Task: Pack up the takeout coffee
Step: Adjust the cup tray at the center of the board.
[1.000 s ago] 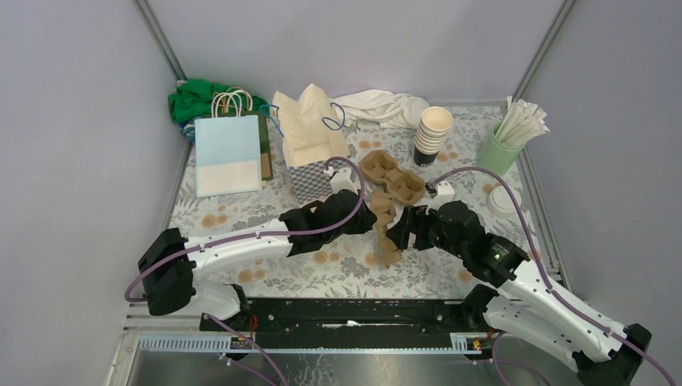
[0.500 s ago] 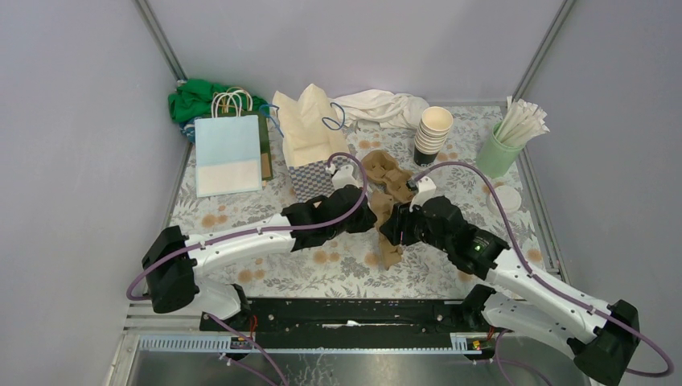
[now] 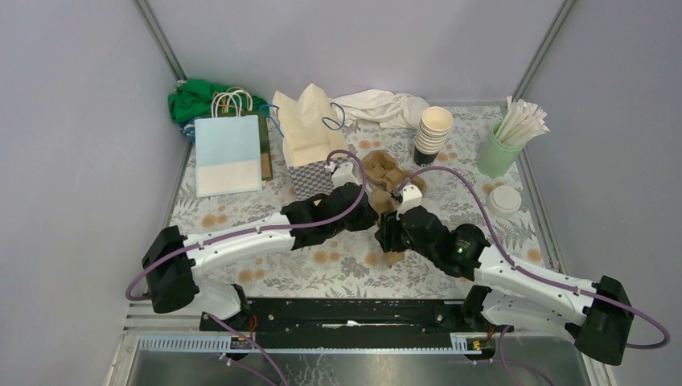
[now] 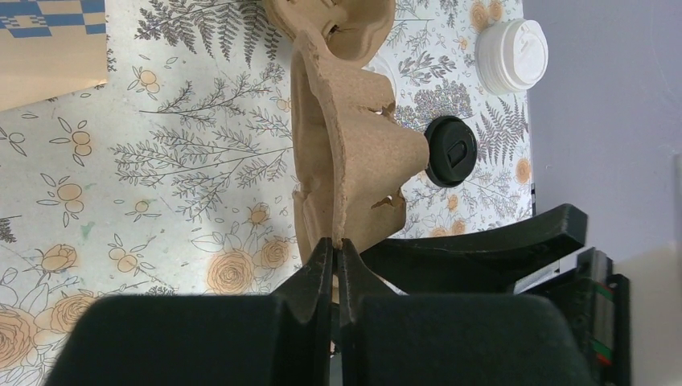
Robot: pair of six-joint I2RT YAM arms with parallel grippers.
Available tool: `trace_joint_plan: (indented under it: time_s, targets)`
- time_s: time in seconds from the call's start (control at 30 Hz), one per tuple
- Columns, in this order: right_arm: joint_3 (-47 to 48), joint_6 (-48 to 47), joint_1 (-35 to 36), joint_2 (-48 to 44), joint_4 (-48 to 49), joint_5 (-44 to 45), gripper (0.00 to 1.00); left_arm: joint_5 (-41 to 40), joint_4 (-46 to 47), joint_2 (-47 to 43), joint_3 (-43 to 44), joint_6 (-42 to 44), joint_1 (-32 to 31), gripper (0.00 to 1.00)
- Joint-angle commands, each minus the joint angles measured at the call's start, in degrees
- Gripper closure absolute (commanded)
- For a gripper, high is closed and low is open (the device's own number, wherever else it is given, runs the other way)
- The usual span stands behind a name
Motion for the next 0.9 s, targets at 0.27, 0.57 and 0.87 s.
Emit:
trace_joint_plan:
  time_s: [0.27, 0.57, 0.87]
  targets:
    - [-0.4, 3.9, 1.2, 3.0, 2.7, 8.4, 0.66, -0.1, 1.6, -0.8, 2.2, -0.6, 0.1, 0.88]
    - [-2.0, 9.0, 1.2, 0.8, 1.8, 8.5, 0.90, 0.0, 0.1, -3.2, 2.7, 2.6, 0.1, 0.50]
    - [-2.3, 15.9, 0.7, -1.5, 0.4, 2.9, 0.94, 0.6, -4.1, -8.9, -0.2, 5.2, 0.2, 0.47]
